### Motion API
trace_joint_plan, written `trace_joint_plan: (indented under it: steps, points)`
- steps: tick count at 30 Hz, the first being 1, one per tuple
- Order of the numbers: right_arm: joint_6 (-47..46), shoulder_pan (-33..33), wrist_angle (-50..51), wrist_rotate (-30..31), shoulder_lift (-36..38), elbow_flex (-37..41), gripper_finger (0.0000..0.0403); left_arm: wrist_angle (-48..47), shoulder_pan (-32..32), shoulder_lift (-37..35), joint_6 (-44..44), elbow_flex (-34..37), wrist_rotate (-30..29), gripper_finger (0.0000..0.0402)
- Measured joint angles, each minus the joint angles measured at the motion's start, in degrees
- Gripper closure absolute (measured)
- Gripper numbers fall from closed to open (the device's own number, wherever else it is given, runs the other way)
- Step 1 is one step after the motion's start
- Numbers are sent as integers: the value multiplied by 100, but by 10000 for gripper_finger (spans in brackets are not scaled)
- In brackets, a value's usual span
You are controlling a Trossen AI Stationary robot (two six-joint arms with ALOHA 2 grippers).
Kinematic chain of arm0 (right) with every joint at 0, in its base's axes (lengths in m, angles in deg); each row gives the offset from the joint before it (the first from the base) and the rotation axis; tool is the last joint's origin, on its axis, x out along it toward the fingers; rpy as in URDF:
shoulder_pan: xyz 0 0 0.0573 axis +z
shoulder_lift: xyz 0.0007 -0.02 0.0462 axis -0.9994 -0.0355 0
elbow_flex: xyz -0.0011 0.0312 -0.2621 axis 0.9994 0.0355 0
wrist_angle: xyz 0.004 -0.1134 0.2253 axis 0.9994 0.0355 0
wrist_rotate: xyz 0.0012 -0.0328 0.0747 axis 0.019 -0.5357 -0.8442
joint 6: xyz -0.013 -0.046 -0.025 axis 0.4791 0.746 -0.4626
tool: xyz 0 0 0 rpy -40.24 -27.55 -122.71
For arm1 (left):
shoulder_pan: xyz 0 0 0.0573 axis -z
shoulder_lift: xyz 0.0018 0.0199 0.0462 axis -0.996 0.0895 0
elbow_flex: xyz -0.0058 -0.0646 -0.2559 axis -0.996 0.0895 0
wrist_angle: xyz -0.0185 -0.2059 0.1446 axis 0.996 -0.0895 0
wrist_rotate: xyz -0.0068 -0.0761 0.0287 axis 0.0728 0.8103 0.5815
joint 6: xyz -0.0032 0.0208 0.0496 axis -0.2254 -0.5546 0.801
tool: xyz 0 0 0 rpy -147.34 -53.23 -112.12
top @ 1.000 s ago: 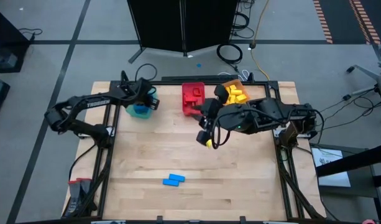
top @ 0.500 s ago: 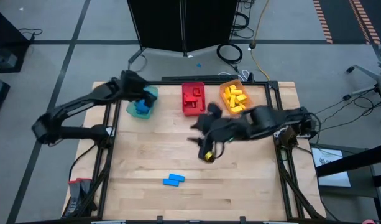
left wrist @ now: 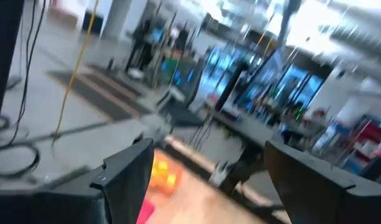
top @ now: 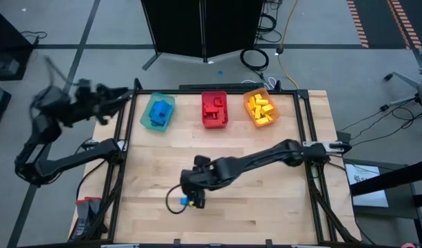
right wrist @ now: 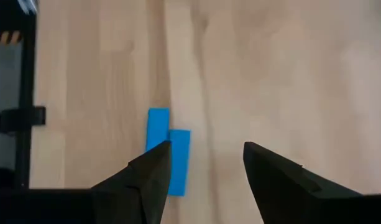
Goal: Sort blocks
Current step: Put the blue block into the blue bin
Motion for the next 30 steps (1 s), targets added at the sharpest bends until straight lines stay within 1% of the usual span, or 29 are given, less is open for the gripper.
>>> trace_joint_plan:
  steps: [4, 8, 12, 15, 24, 30]
  points:
    - [-224, -22, -254, -642, -599, 2, 206, -77, 0, -536, -272, -7, -18, 91]
    - [-530, 45, -243, -896, -1034, 7, 206, -474, 0, -845, -323, -7, -24, 91]
    - [-876, 92, 127, -875, -1270, 7, 206, -852, 0, -984, -558, -5, -21, 91]
    - [-935, 94, 417, -871, -1352, 7, 206, -939, 0, -993, -590, -5, 30, 91]
    - [-809, 136, 337, -821, -1367, 7, 206, -954, 0, -988, -587, -5, 45, 91]
    - [-632, 123, 45, -726, -1485, 0, 206, -970, 0, -988, -581, 0, 45, 91]
